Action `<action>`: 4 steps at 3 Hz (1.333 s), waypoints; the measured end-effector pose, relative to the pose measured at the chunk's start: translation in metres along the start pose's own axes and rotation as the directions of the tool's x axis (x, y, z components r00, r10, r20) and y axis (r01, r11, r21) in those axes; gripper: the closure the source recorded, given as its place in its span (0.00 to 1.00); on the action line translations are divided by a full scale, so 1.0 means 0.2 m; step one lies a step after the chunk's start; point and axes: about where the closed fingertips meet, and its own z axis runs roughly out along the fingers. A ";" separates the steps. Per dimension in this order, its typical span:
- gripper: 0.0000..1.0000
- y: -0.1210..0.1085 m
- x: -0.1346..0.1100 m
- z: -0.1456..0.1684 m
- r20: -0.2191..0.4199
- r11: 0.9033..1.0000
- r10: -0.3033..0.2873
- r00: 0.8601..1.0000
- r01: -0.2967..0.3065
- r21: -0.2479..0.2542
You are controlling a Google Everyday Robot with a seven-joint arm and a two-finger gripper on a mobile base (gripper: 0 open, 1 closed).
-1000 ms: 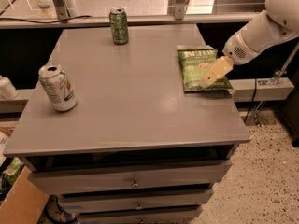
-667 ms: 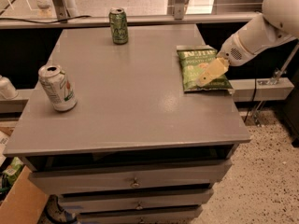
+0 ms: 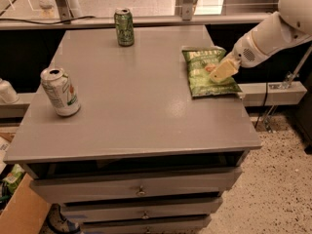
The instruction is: Move green jalapeno chip bag near 7up can
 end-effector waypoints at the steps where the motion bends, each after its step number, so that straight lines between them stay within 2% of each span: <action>1: 0.88 0.04 -0.08 -0.06 0.031 0.999 -0.041 0.999 0.041 0.004; 2: 1.00 0.12 -0.22 -0.11 0.075 0.995 -0.098 0.992 0.099 -0.001; 3: 1.00 0.22 -0.39 -0.13 0.113 0.991 -0.129 0.985 0.132 -0.019; 4: 1.00 0.38 -0.59 -0.12 0.145 0.985 -0.163 0.976 0.170 -0.041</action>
Offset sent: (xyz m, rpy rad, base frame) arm -0.0104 0.0626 0.0828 0.0538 -0.1611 0.1532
